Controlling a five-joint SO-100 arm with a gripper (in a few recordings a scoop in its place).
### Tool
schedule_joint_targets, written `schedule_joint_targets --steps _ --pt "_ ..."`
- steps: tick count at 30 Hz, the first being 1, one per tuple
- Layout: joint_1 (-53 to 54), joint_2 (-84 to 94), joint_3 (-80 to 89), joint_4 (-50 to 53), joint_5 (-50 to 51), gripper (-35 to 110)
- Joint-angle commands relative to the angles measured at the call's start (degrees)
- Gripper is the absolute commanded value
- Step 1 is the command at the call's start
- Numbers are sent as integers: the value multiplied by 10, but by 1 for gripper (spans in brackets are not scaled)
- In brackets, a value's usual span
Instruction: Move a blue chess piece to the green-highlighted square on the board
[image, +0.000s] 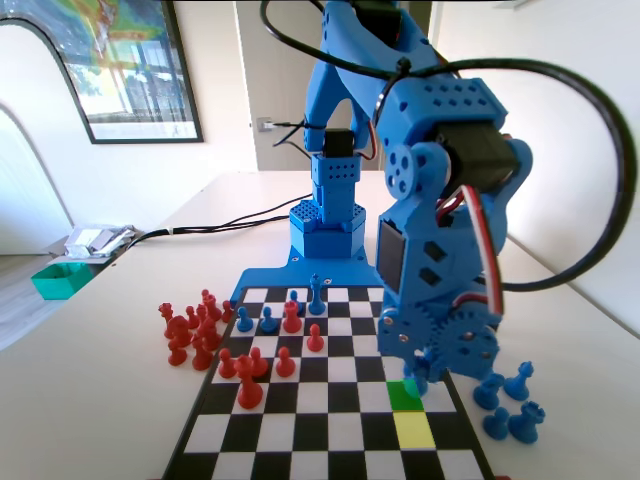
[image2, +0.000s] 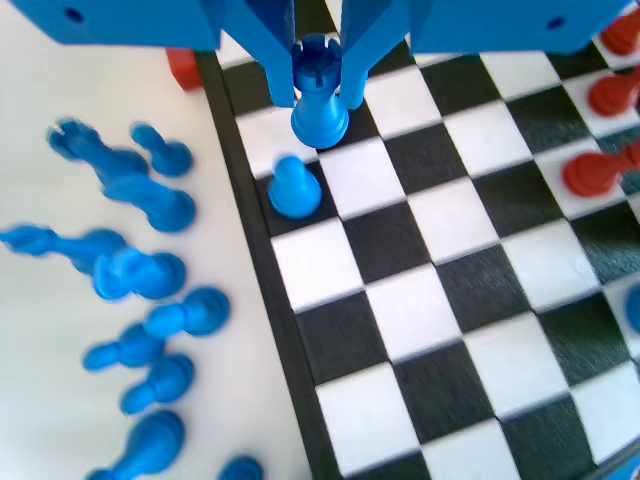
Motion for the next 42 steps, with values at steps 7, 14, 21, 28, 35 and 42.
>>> schedule_joint_targets --steps 7,14,21,28,35,42 --pt "8 64 6 -12 -12 1" --pt "15 56 3 -17 -10 1" --pt "15 52 3 -25 -10 1" --pt "13 45 8 -35 -11 2" --pt "11 42 13 -40 -16 8" --pt "12 42 15 -42 -20 11"
